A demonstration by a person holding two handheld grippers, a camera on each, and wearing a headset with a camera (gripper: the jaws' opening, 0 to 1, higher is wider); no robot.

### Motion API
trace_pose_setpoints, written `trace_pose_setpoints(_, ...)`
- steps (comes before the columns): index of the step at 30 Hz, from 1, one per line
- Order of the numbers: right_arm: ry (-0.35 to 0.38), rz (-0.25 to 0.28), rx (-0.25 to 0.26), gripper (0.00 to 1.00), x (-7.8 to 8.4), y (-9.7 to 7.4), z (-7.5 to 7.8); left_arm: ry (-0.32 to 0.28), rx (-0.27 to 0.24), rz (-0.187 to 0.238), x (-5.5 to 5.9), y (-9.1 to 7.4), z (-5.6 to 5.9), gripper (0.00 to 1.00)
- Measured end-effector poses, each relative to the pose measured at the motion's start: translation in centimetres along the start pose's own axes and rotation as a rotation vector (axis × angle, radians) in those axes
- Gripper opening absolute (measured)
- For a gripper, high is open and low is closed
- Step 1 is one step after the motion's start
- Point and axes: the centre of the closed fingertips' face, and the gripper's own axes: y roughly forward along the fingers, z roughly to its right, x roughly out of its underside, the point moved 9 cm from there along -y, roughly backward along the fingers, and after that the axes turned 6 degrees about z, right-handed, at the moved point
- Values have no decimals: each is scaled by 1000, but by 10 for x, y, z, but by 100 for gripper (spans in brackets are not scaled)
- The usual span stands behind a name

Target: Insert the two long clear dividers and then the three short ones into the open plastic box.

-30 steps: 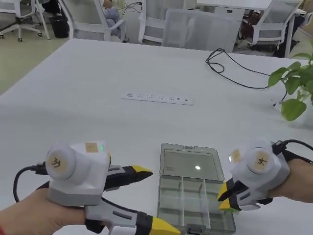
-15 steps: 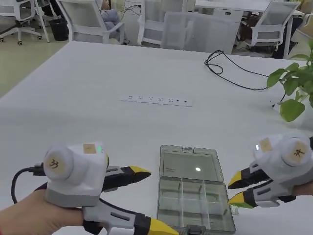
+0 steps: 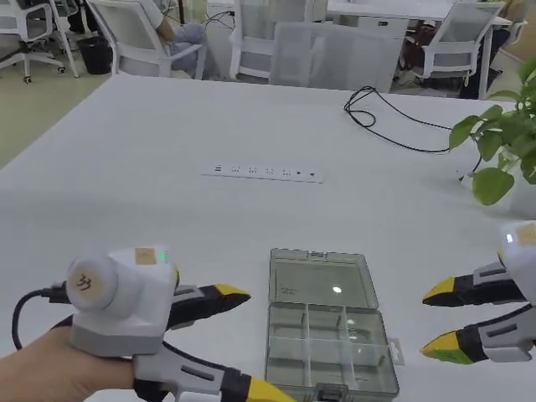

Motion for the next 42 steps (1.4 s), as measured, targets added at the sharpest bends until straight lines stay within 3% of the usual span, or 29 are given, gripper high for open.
trace_pose_setpoints(12,103,70,47,68,23,-17,-9,-6,-10,-19,6,-4,-2,100)
trace_pose_setpoints(21,129,108,51,84,35,-21,-17,7,-20,-42,11,-7,-4,100)
trace_pose_setpoints(27,147,139,59,87,37,-22,-19,17,-27,-63,14,-10,-5,100)
trace_pose_setpoints(42,138,142,51,89,37,-21,-20,19,-30,-65,14,-9,-6,100)
